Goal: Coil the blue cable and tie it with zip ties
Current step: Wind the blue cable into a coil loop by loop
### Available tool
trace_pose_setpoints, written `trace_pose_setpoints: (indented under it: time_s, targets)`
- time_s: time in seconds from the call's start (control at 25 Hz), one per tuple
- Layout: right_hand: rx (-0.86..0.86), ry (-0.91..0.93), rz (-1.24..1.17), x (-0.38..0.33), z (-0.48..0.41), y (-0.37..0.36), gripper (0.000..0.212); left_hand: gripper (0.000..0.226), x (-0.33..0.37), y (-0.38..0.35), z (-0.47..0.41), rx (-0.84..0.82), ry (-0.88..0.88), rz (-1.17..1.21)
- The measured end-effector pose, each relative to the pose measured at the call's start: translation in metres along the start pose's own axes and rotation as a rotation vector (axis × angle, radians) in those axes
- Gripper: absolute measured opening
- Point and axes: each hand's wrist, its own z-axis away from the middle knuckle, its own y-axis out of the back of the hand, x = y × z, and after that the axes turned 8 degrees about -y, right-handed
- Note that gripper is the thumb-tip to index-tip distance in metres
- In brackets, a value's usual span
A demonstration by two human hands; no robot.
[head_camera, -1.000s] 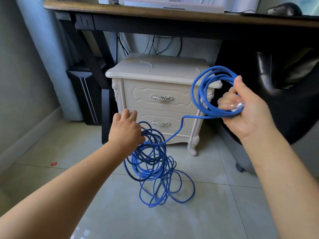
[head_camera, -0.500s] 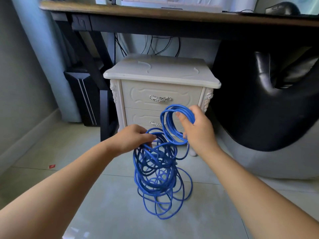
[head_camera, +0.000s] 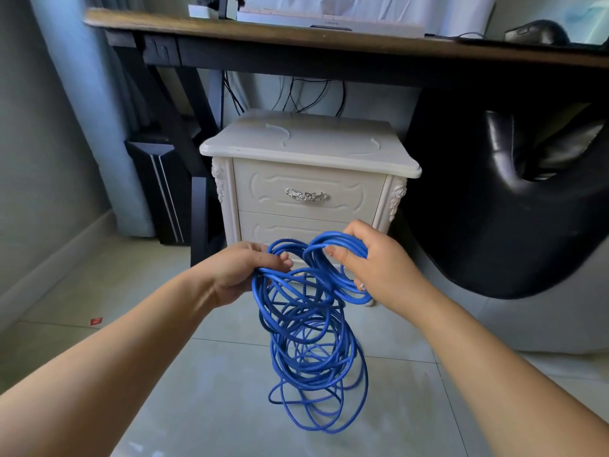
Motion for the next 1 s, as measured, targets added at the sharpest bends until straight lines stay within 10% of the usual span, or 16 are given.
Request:
trace_pose_setpoints:
  time_s: [0.28,1.0]
  targets:
    - [-0.363,-0.143,0.050,-0.009,0.000,0.015,0.020,0.015,0.000,-0.023,0.013,-0.129,-0.053,-0.226]
    - [-0.278,-0.148,-0.117,0.005,0.001,0.012,0.012,0.026,0.006,-0.045,0.022,-0.102,-0.103,-0.092]
